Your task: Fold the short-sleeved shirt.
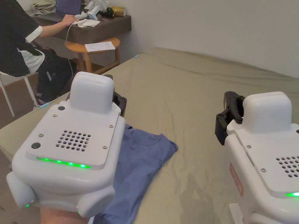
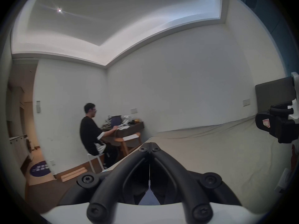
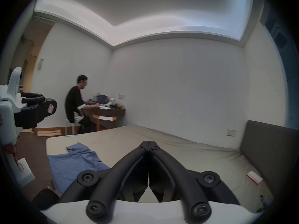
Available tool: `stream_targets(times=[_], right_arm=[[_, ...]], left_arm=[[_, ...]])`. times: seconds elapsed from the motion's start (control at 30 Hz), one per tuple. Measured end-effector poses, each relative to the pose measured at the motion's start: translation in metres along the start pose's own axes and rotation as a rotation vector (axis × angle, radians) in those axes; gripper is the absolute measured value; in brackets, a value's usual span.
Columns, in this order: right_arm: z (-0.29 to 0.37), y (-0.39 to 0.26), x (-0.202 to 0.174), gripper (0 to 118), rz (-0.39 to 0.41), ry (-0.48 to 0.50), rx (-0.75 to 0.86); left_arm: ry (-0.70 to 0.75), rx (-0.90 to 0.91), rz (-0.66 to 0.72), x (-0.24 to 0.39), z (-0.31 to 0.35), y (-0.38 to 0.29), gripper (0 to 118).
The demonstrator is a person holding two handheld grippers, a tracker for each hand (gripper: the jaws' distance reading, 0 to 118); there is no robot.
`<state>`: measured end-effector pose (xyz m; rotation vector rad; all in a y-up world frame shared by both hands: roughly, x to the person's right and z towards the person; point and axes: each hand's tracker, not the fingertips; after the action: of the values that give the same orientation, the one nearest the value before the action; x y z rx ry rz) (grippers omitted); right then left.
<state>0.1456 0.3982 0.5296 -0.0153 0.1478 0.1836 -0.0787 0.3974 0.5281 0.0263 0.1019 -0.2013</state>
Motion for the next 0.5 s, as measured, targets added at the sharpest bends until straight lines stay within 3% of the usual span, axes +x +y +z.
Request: stream_targets(times=[0.17,0.5], right_arm=[[-0.009,0.002,-0.043,1,0.016,0.086,-0.002],[-0.018,-0.009,-0.06,1,0.03,0.167,-0.032]], left_arm=[[0.112,-0.031,0.01,-0.029,0.013,-0.017,0],[0.134,-0.115,0.059,-0.052,0.001,-0.044,0]])
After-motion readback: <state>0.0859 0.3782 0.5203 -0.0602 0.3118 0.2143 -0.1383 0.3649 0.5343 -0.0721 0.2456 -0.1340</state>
